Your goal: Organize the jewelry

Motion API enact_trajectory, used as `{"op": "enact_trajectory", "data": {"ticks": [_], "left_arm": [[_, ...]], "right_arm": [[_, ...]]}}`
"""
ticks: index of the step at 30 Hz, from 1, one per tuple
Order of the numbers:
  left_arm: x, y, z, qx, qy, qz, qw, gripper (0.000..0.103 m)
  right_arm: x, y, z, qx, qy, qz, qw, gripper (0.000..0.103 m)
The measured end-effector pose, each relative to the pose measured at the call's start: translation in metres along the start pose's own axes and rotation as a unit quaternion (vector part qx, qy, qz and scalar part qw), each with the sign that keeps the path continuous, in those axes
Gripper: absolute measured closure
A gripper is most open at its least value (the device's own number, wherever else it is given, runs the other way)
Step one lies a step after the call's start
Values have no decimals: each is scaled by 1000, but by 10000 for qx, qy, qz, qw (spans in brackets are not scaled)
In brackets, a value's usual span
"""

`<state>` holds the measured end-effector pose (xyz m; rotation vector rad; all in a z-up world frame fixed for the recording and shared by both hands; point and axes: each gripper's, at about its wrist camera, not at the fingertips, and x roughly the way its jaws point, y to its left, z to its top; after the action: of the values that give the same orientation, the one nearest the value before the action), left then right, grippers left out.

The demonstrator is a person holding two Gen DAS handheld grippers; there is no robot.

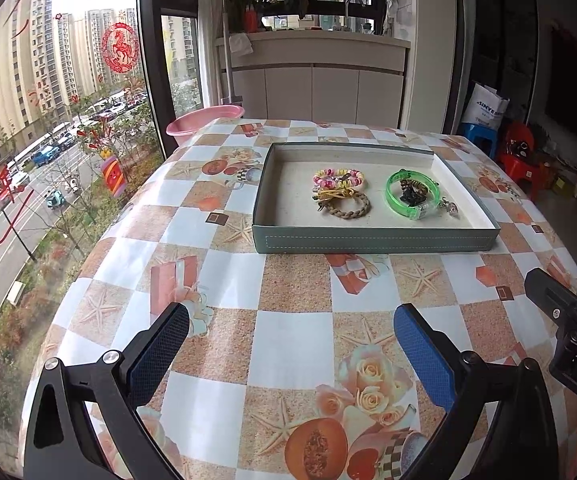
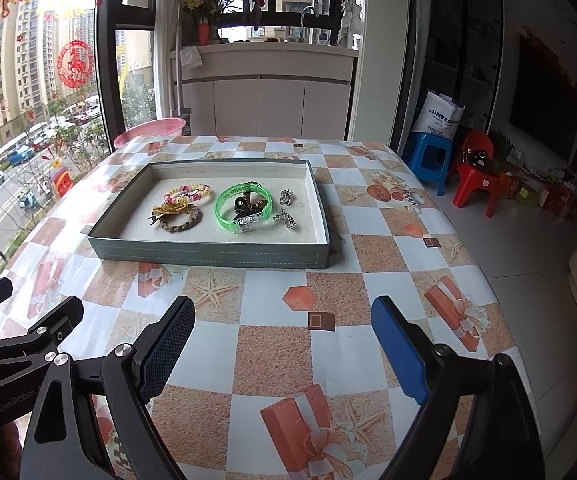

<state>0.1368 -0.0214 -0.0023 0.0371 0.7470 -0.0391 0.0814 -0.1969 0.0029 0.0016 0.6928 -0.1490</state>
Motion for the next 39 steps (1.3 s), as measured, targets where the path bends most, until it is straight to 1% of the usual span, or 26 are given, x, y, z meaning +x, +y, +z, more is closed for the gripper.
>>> {"op": "enact_trajectory", "data": {"ticks": [39], "left_arm": [[0,1,2,13,3,-3,10000,0]], "right_arm": [[-1,5,2,-23,-26,58,10000,12]]}}
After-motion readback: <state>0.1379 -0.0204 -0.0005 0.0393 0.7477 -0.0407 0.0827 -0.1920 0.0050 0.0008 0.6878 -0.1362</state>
